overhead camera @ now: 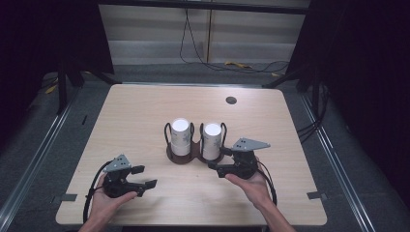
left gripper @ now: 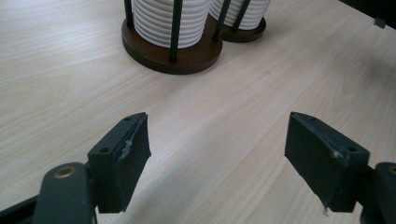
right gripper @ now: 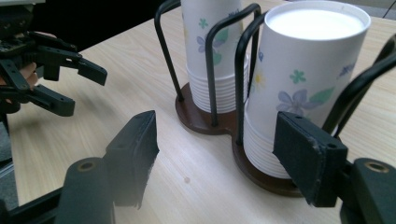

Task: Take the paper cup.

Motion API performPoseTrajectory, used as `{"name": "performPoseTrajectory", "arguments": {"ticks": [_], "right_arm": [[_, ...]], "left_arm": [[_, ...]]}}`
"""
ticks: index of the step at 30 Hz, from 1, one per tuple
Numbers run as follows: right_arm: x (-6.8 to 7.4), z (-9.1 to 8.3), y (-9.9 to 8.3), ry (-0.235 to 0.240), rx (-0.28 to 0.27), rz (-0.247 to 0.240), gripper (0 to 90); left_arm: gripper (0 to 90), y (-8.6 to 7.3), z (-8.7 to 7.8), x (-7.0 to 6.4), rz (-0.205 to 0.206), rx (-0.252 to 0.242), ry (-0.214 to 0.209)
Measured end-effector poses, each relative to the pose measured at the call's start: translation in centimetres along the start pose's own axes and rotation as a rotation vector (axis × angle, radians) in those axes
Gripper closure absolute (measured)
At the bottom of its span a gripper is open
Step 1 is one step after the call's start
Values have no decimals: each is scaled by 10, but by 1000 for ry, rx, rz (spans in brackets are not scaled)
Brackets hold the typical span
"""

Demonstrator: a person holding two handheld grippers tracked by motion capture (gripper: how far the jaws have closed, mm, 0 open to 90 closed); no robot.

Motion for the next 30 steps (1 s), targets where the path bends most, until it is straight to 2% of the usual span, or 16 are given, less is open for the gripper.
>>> {"name": "performPoseTrajectory", "arguments": {"ticks": [10, 24, 30], "right_arm": [[5, 6, 12, 27, -2, -19, 351], [26, 27, 52, 99, -25, -81, 371], [22, 40, 68, 113, 4, -81, 349]], "left_arm": [[221, 0, 1, 0, 4, 5, -3], [222, -1, 0, -2, 12, 9, -13], [223, -1, -1, -3, 16, 10, -14]]}}
Point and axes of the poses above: each handheld gripper's, and its own axes: z roughly forward along the jaws, y roughly out of its top, x roughly to its left, the point moved 7 cm from there along z, roughly forward along the jaws, and after that the axes turned 5 degrees about z, right-handed, at the moved point
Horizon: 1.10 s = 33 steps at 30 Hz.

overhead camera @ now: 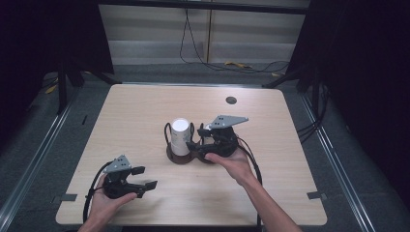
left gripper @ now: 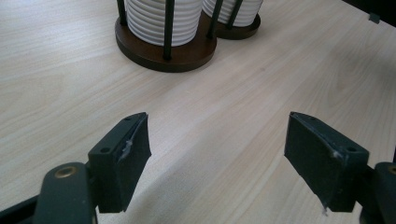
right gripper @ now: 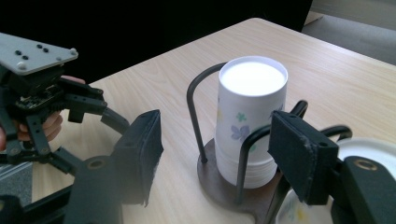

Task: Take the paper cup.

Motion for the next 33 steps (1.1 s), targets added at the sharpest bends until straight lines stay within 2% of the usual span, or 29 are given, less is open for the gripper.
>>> {"name": "performPoseTrajectory", "arguments": {"ticks": [7, 13, 24, 28, 33], "right_arm": [[-4, 11, 15, 2, 10, -10, 346], [-9, 24, 26, -1, 36, -20, 310], [-20, 49, 37, -14, 106, -23, 284], [-24, 55, 39, -34, 119, -26, 284], [-25, 62, 37, -45, 148, -32, 283]], "left_arm": [[232, 0, -1, 0, -1, 0, 3], [231, 0, 0, -1, 4, 4, -6], [231, 0, 1, -2, 16, 11, -14], [231, 0, 0, -2, 13, 10, -10], [232, 0, 0, -2, 14, 13, -5]]}}
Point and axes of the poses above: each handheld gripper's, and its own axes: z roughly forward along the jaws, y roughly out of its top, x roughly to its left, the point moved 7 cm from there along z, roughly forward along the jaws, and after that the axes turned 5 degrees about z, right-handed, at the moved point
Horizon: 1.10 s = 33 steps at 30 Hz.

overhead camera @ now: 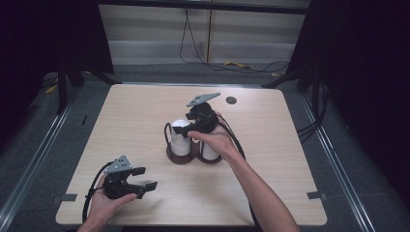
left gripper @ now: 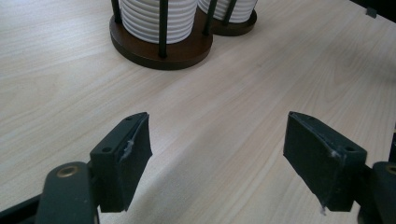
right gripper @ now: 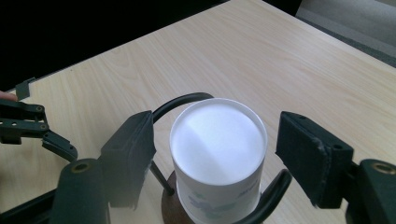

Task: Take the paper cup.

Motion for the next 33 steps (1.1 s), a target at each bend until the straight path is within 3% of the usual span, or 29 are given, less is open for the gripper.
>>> {"name": "performPoseTrajectory", "arguments": {"ticks": [10, 12, 18, 28, 33], "right_arm": [[-4, 10, -4, -31, 45, 2, 285], [-3, 14, -4, -37, 74, -8, 285], [1, 17, 3, -52, 93, -29, 288], [0, 24, 0, -77, 186, -50, 291], [0, 27, -2, -70, 215, -39, 297]], "left_arm": [[232, 0, 1, -1, 0, -1, -6], [232, 0, 1, -1, 3, 1, -6], [232, 0, 0, -1, 4, 0, -5], [232, 0, 0, -1, 3, 0, -6], [232, 0, 0, -1, 2, -1, -6]]}}
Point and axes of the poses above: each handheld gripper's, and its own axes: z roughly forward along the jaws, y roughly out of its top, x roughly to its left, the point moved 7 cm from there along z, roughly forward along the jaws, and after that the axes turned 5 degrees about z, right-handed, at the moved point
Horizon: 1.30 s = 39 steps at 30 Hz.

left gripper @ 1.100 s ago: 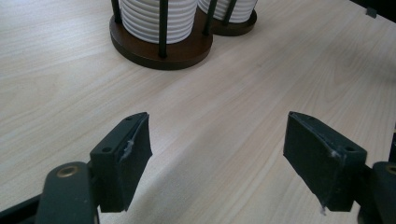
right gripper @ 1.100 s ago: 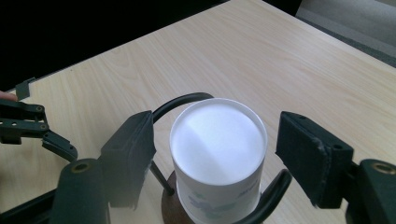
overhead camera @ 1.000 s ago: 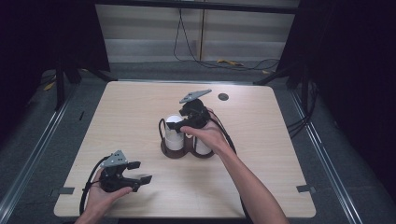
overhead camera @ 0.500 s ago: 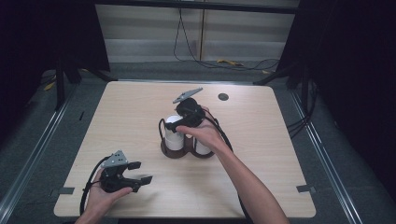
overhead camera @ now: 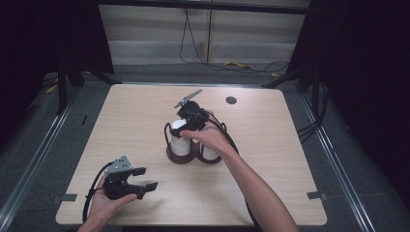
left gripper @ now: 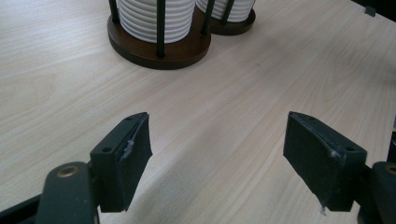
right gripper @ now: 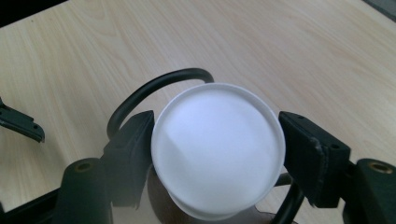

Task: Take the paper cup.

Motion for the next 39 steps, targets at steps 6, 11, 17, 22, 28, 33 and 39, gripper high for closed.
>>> {"name": "performPoseTrajectory", "arguments": {"ticks": [6, 11, 17, 22, 28, 33, 39], "right_arm": [[0, 2, -2, 4, 24, -3, 323], [-1, 2, -2, 2, 22, -6, 330], [-1, -2, -1, 7, 12, -7, 341], [0, -3, 0, 7, 2, -15, 345], [1, -6, 2, 5, -17, -21, 347], [0, -8, 3, 0, -22, -26, 345], [0, -8, 3, -2, -13, -28, 343]], "left_arm": [[232, 0, 0, 0, 0, 1, -3], [232, 0, 0, 0, 1, 2, -2], [232, 0, 1, 0, 0, 3, -2], [232, 0, 1, 0, 1, 3, -2], [232, 0, 1, 0, 0, 2, -2], [232, 0, 1, 0, -1, 6, -2], [232, 0, 1, 0, -1, 8, 0]]}}
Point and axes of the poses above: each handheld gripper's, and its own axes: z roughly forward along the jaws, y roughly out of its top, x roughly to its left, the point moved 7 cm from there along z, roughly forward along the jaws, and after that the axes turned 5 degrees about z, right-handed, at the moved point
